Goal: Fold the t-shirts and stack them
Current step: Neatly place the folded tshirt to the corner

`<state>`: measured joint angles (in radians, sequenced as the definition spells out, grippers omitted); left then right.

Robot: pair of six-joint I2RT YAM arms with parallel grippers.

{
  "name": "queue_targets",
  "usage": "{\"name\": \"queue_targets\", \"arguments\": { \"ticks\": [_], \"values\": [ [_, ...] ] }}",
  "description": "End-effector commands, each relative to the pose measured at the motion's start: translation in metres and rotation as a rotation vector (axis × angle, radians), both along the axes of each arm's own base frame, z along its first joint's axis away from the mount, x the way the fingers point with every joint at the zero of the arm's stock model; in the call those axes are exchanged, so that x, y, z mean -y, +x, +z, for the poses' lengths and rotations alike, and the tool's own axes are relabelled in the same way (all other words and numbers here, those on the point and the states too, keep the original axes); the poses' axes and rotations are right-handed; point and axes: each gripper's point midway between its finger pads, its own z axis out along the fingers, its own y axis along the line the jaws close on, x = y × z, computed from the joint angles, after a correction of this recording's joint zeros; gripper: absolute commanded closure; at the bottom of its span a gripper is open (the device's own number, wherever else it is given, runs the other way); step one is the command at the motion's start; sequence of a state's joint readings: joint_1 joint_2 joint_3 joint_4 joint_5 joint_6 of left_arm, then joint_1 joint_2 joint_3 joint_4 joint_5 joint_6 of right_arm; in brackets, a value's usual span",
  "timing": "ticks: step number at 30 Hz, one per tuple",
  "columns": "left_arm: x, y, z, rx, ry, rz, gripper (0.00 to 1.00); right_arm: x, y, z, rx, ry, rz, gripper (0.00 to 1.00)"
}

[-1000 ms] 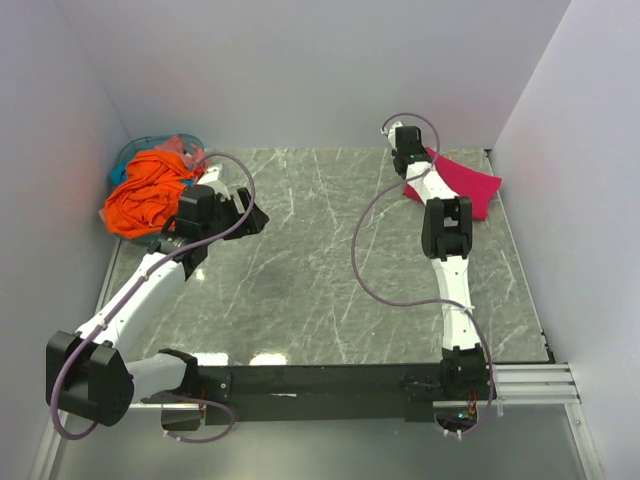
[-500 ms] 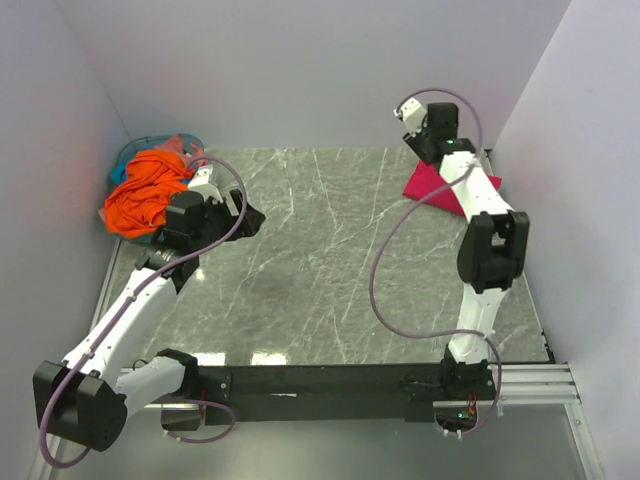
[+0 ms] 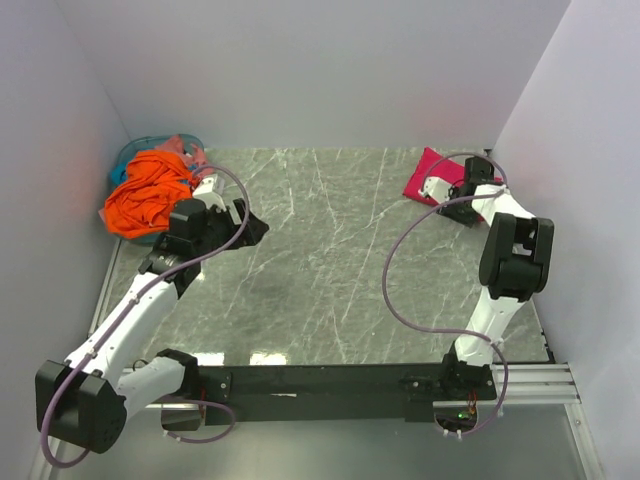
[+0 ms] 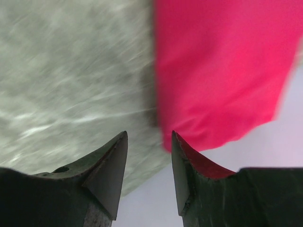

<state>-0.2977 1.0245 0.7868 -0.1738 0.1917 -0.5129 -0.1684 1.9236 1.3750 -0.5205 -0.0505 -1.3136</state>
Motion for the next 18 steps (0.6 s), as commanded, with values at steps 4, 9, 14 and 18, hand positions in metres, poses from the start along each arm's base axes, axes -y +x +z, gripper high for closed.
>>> {"name": "queue_targets", "arguments": {
  "ticks": [4, 9, 14, 18],
  "values": [
    [0.009, 0.006, 0.009, 0.02, -0.048, -0.027, 0.17, -0.009, 0.042, 0.003, 0.15, -0.108, 0.103, 0.51],
    [0.01, 0.009, 0.005, 0.001, -0.045, -0.022, 0.17, -0.043, 0.052, -0.01, 0.175, -0.09, 0.141, 0.51],
    [0.011, 0.009, -0.002, -0.024, -0.046, -0.021, 0.17, -0.082, 0.071, -0.019, 0.189, -0.063, 0.182, 0.51],
    [0.008, 0.008, -0.004, -0.026, -0.03, -0.016, 0.17, -0.092, 0.08, -0.024, 0.187, -0.072, 0.179, 0.51]
  ]
}}
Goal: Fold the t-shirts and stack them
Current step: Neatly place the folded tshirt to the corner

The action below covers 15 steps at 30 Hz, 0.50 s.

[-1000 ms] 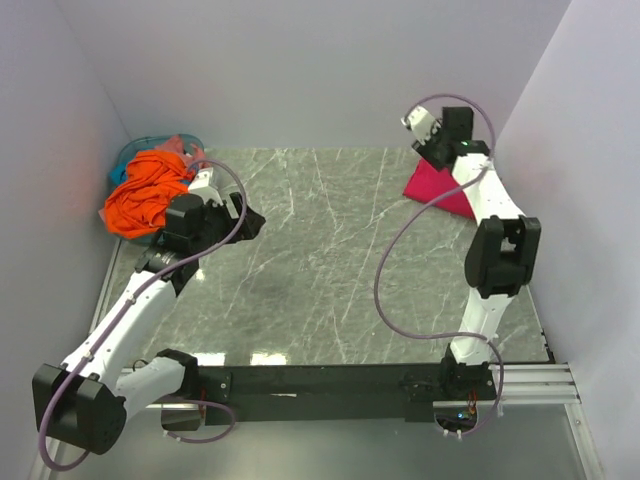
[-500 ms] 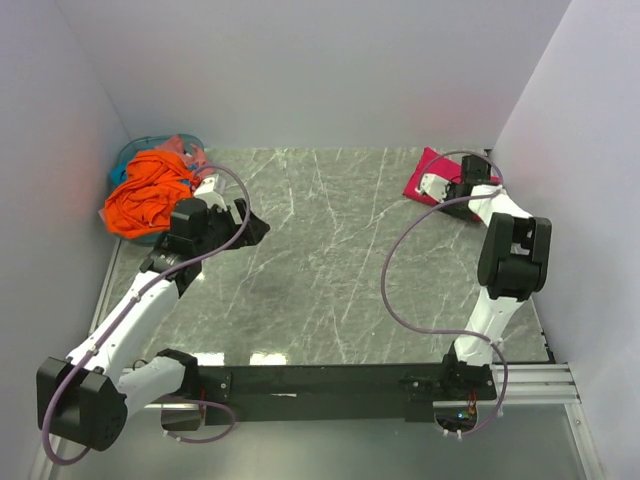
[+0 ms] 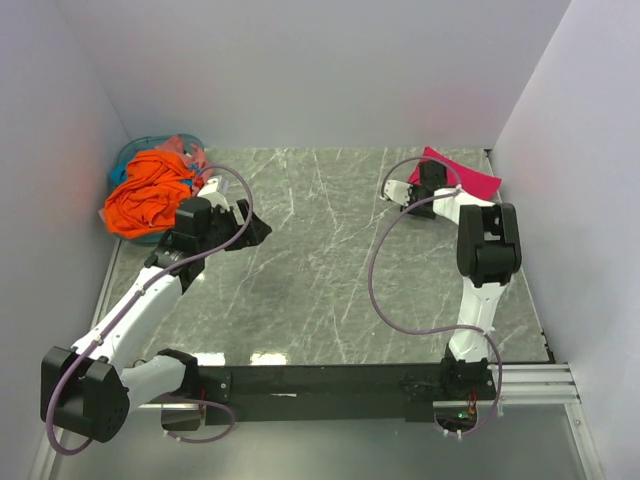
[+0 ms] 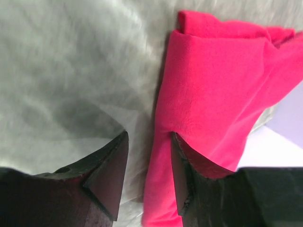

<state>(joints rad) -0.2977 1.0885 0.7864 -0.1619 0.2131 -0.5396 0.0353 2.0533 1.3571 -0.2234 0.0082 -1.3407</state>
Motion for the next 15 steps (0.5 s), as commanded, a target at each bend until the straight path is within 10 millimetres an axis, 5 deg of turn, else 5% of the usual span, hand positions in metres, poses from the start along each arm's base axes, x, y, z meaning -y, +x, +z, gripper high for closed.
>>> {"name": "queue_targets", "arguments": {
  "ticks": [1, 15],
  "values": [
    [0.001, 0.003, 0.012, 0.039, -0.011, -0.008, 0.17, -0.009, 0.019, 0.0, 0.037, 0.004, -0.017, 0.52],
    [0.002, 0.005, 0.009, 0.037, 0.005, -0.02, 0.17, -0.005, 0.016, -0.015, 0.029, -0.021, 0.002, 0.84]
  ]
}}
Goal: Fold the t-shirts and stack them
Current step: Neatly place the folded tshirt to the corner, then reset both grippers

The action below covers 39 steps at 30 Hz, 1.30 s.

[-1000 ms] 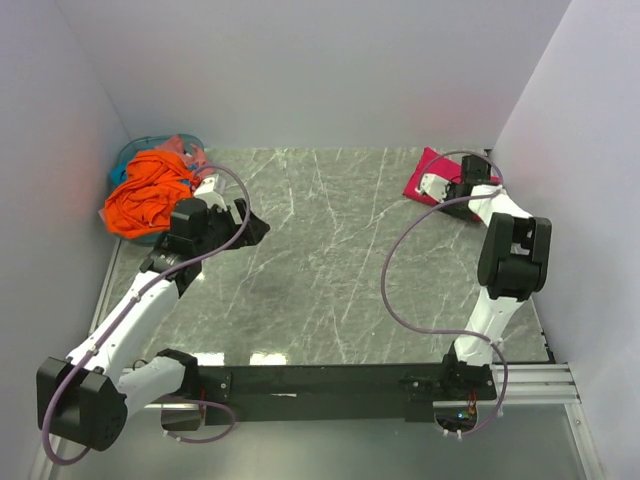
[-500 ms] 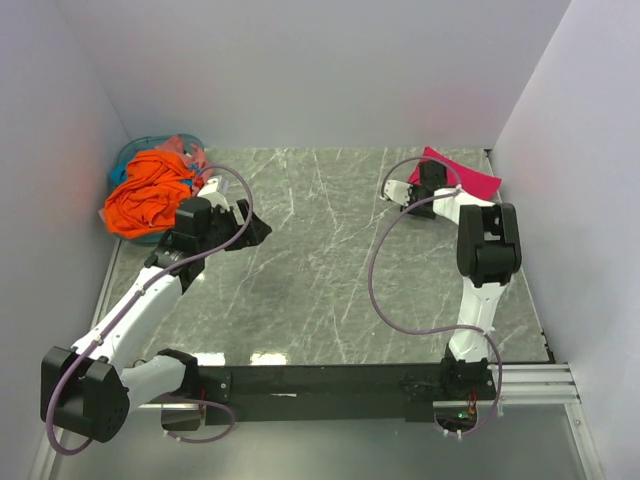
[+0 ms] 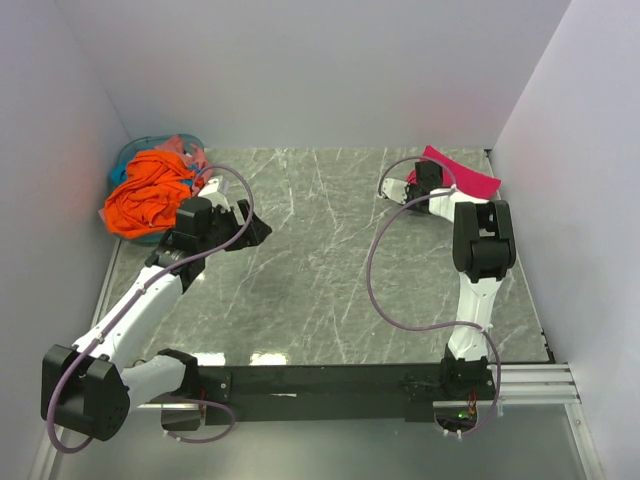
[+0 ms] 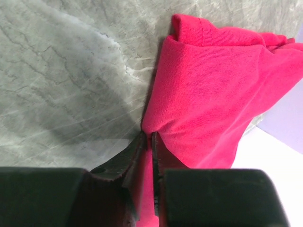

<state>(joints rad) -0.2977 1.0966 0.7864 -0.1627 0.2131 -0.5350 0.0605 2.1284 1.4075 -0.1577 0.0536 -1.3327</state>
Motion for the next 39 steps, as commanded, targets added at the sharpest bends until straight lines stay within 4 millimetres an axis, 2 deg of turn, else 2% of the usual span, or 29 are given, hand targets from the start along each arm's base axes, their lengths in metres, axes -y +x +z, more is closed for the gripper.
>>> {"name": "queue_targets", "arguments": {
  "ticks": [1, 7, 8, 12, 19, 22, 28, 32, 34, 35, 36, 37, 38, 39],
  "values": [
    [0.001, 0.005, 0.012, 0.044, 0.0, -0.017, 0.17, 0.003, -0.008, -0.005, -0.011, 0.008, 0.013, 0.86],
    [0.003, 0.004, 0.012, 0.042, -0.008, -0.023, 0.17, 0.02, -0.023, 0.001, -0.008, 0.001, 0.027, 0.9],
    [0.003, 0.003, 0.012, 0.041, -0.009, -0.024, 0.17, 0.018, -0.024, 0.002, -0.007, 0.008, 0.05, 0.9],
    [0.005, 0.003, 0.011, 0.038, -0.016, -0.029, 0.17, 0.036, -0.038, 0.012, 0.021, 0.016, 0.048, 0.92],
    [0.008, 0.003, 0.016, 0.043, -0.035, -0.043, 0.17, 0.051, -0.062, 0.021, 0.0, 0.001, 0.086, 0.92],
    [0.01, 0.003, 0.016, 0.044, -0.041, -0.047, 0.17, 0.062, -0.066, 0.023, -0.005, -0.004, 0.073, 0.92],
    [0.01, 0.002, 0.017, 0.044, -0.041, -0.052, 0.17, 0.069, -0.071, 0.025, -0.012, -0.008, 0.06, 0.91],
    [0.008, 0.0, 0.017, 0.049, -0.032, -0.05, 0.17, 0.084, -0.073, 0.023, -0.029, -0.005, 0.026, 0.89],
    [0.008, 0.0, 0.018, 0.053, -0.031, -0.051, 0.17, 0.086, -0.075, 0.024, -0.033, -0.001, 0.02, 0.83],
    [0.008, 0.0, 0.017, 0.052, -0.03, -0.052, 0.17, 0.085, -0.078, 0.024, -0.04, 0.005, 0.021, 0.76],
    [0.008, 0.0, 0.016, 0.049, -0.03, -0.054, 0.17, 0.083, -0.08, 0.025, -0.042, 0.011, 0.026, 0.62],
    [0.009, 0.0, 0.017, 0.048, -0.032, -0.057, 0.17, 0.079, -0.081, 0.026, -0.04, 0.021, 0.036, 0.58],
    [0.009, 0.001, 0.018, 0.051, -0.032, -0.056, 0.17, 0.076, -0.084, 0.031, -0.034, 0.031, 0.039, 0.46],
    [0.01, 0.002, 0.018, 0.053, -0.033, -0.057, 0.17, 0.072, -0.084, 0.035, -0.029, 0.039, 0.044, 0.41]
  ]
}}
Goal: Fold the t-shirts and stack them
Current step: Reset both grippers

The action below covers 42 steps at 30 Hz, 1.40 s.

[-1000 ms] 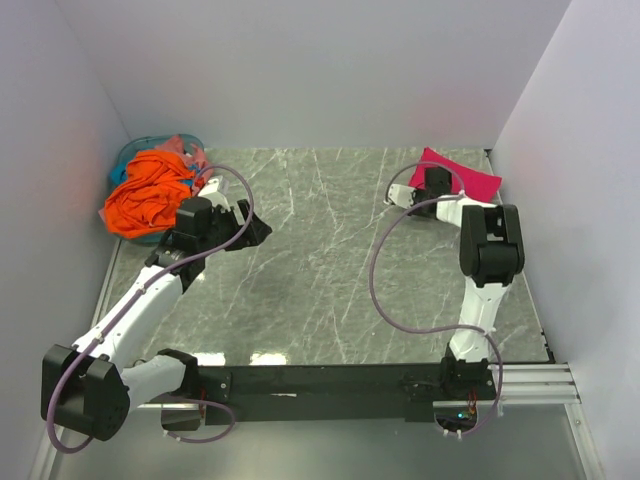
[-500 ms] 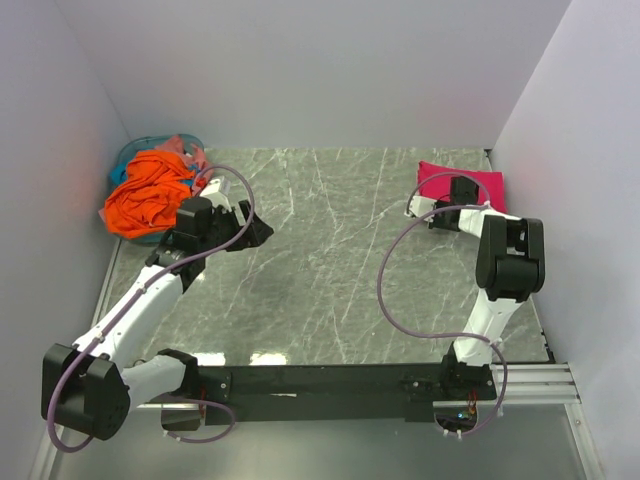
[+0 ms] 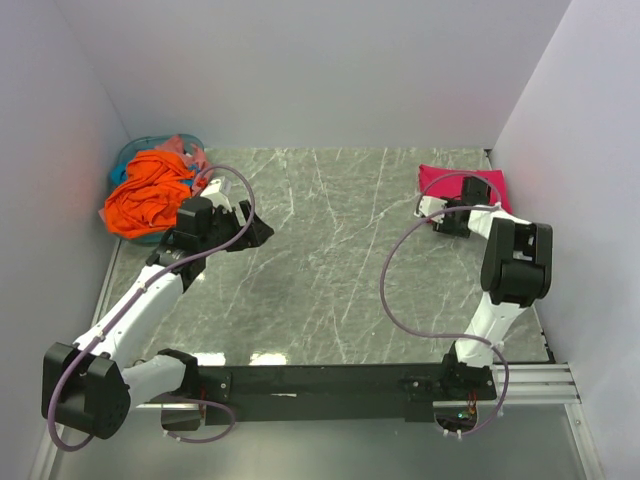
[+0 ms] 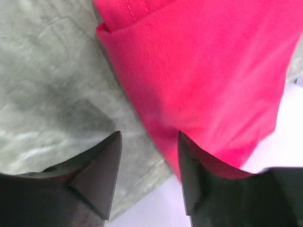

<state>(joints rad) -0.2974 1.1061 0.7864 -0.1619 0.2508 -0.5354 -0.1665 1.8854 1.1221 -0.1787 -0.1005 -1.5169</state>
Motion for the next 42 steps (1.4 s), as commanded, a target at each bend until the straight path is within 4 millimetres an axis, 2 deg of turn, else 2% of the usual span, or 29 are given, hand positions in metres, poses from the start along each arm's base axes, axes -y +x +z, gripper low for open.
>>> {"name": "queue_targets", "arguments": {
  "ticks": [1, 4, 5, 7, 8, 10, 11, 13, 14, 17, 19, 20, 22, 23, 24, 26, 28, 32, 33, 35, 37, 38, 40, 41, 42],
  "values": [
    [0.004, 0.006, 0.022, 0.07, -0.022, -0.023, 0.17, -0.011, -0.005, 0.031, 0.037, 0.032, 0.025, 0.39],
    [0.003, 0.011, 0.033, 0.099, -0.022, -0.01, 0.16, -0.022, -0.008, 0.054, 0.064, 0.075, 0.015, 0.37],
    [0.002, 0.015, 0.035, 0.105, -0.016, -0.002, 0.16, -0.028, -0.011, 0.07, 0.072, 0.107, 0.019, 0.37],
    [-0.002, 0.022, 0.049, 0.133, -0.003, 0.02, 0.16, -0.04, -0.015, 0.088, 0.07, 0.196, -0.013, 0.37],
    [-0.003, 0.026, 0.051, 0.139, 0.003, 0.024, 0.15, -0.052, -0.018, 0.108, 0.068, 0.262, -0.004, 0.37],
    [-0.009, 0.034, 0.067, 0.169, 0.0, 0.047, 0.15, -0.066, -0.023, 0.13, 0.066, 0.386, -0.077, 0.37],
    [-0.013, 0.037, 0.072, 0.176, 0.0, 0.062, 0.15, -0.075, -0.026, 0.153, 0.079, 0.444, -0.092, 0.37],
    [-0.024, 0.041, 0.091, 0.2, -0.001, 0.093, 0.15, -0.101, -0.035, 0.173, 0.059, 0.628, -0.136, 0.37],
    [-0.03, 0.04, 0.102, 0.234, 0.014, 0.1, 0.15, -0.11, -0.039, 0.19, 0.08, 0.688, -0.147, 0.37],
    [-0.054, 0.034, 0.129, 0.309, 0.083, 0.157, 0.1, -0.135, -0.048, 0.213, 0.08, 0.892, -0.246, 0.37],
    [-0.066, 0.028, 0.131, 0.321, 0.126, 0.19, 0.01, -0.147, -0.052, 0.223, 0.07, 1.012, -0.326, 0.36],
    [-0.072, 0.021, 0.136, 0.348, 0.15, 0.2, 0.0, -0.151, -0.053, 0.231, 0.09, 1.052, -0.33, 0.36],
    [-0.081, 0.016, 0.124, 0.341, 0.172, 0.241, 0.0, -0.162, -0.06, 0.24, 0.061, 1.15, -0.355, 0.36],
    [-0.083, 0.009, 0.134, 0.383, 0.149, 0.258, 0.01, -0.167, -0.064, 0.245, 0.056, 1.182, -0.341, 0.35],
    [-0.086, 0.007, 0.12, 0.367, 0.15, 0.276, 0.01, -0.174, -0.069, 0.248, 0.028, 1.219, -0.349, 0.35],
    [-0.088, 0.003, 0.125, 0.403, 0.111, 0.297, 0.0, -0.187, -0.08, 0.248, -0.034, 1.259, -0.336, 0.34],
    [-0.089, 0.006, 0.116, 0.383, 0.086, 0.307, 0.01, -0.199, -0.088, 0.243, -0.086, 1.264, -0.315, 0.34],
    [-0.084, 0.027, 0.105, 0.305, -0.016, 0.266, 0.02, -0.208, -0.105, 0.21, -0.162, 1.239, -0.314, 0.34],
    [-0.093, 0.034, 0.113, 0.312, -0.038, 0.278, 0.01, -0.208, -0.107, 0.204, -0.168, 1.236, -0.314, 0.34],
    [-0.095, 0.044, 0.11, 0.275, -0.102, 0.261, 0.01, -0.208, -0.113, 0.193, -0.183, 1.229, -0.317, 0.34],
    [-0.111, 0.054, 0.115, 0.281, -0.135, 0.304, 0.01, -0.207, -0.115, 0.193, -0.176, 1.208, -0.299, 0.34],
    [-0.116, 0.061, 0.109, 0.252, -0.155, 0.322, 0.01, -0.205, -0.114, 0.195, -0.169, 1.205, -0.303, 0.34],
    [-0.13, 0.072, 0.109, 0.245, -0.161, 0.37, 0.01, -0.205, -0.114, 0.193, -0.176, 1.21, -0.313, 0.34],
    [-0.139, 0.082, 0.095, 0.206, -0.147, 0.408, 0.0, -0.208, -0.117, 0.19, -0.197, 1.213, -0.311, 0.34],
    [-0.149, 0.089, 0.098, 0.208, -0.137, 0.438, 0.02, -0.209, -0.12, 0.187, -0.214, 1.216, -0.311, 0.34]
  ]
}}
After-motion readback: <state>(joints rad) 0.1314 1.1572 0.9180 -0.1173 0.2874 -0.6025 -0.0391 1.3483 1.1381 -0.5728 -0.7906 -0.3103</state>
